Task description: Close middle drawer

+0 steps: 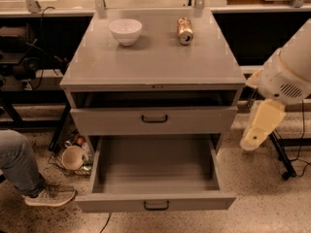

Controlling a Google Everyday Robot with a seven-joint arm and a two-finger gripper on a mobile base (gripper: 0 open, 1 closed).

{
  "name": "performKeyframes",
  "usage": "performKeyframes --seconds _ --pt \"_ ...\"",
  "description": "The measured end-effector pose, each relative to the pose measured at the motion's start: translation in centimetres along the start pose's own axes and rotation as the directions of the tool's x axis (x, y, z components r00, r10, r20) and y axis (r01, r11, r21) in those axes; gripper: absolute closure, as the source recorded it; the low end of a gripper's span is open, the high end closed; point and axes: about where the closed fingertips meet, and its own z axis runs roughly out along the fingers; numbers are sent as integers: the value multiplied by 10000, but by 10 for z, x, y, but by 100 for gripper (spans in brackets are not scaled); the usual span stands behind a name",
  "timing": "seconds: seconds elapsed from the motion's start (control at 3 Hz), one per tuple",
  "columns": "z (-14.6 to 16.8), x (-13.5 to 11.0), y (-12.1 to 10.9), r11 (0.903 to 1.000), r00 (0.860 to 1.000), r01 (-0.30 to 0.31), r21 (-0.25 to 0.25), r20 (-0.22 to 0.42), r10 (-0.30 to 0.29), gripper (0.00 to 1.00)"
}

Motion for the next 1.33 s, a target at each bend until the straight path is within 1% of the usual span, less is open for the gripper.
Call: performKeyframes --seconds 0.33,0.67,1.0,1.33 --pt "44 6 7 9988 9989 -264 -413 -400 247 0" --pt "49 8 9 9984 9985 -302 -478 -472 279 0" --pt "69 18 21 9939 9930 -803 -757 -928 731 0" --pt "128 38 61 9675 9773 -1920 -1646 -1217 1733 0"
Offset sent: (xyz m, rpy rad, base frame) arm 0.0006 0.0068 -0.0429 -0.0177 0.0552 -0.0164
